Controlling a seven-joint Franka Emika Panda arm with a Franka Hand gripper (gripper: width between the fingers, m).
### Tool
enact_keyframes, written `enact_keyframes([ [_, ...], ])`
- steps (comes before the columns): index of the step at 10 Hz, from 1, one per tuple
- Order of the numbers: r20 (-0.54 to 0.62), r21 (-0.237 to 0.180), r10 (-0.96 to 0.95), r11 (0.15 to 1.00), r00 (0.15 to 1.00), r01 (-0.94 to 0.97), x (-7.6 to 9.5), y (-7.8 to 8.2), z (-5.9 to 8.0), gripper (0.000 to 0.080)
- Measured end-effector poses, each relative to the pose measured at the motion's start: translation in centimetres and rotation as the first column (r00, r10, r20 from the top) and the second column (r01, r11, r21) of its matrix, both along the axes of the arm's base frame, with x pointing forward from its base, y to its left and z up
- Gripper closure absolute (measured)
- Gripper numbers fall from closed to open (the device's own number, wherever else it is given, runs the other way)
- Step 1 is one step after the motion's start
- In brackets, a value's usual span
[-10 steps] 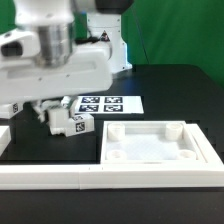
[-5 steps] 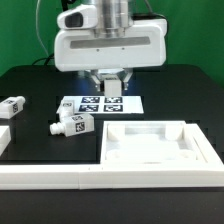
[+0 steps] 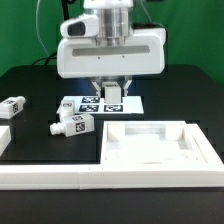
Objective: Assemble one leg
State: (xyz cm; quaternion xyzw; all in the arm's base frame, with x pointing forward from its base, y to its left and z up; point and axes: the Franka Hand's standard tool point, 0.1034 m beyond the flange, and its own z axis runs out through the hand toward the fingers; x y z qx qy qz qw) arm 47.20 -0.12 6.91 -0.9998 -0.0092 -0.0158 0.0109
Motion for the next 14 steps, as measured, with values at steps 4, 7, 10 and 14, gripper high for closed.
enact_keyframes([
  [4,-0.001,-0.019,0.002,1.0,1.0,-0.002,-6.3,2.9,-5.1,0.0515],
  [7,-0.013,-0.021,0.003,1.0,1.0,-0.003,-6.1,2.9,-6.3,0.0515],
  [10,-0.021,-0.017,-0.005,1.0,1.0,0.005,-5.5,2.4,-6.2,0.0509],
  [14,-0.095,-0.001,-0.011,1.0,0.995,0.011,-4.7,2.2,-5.1,0.0186],
])
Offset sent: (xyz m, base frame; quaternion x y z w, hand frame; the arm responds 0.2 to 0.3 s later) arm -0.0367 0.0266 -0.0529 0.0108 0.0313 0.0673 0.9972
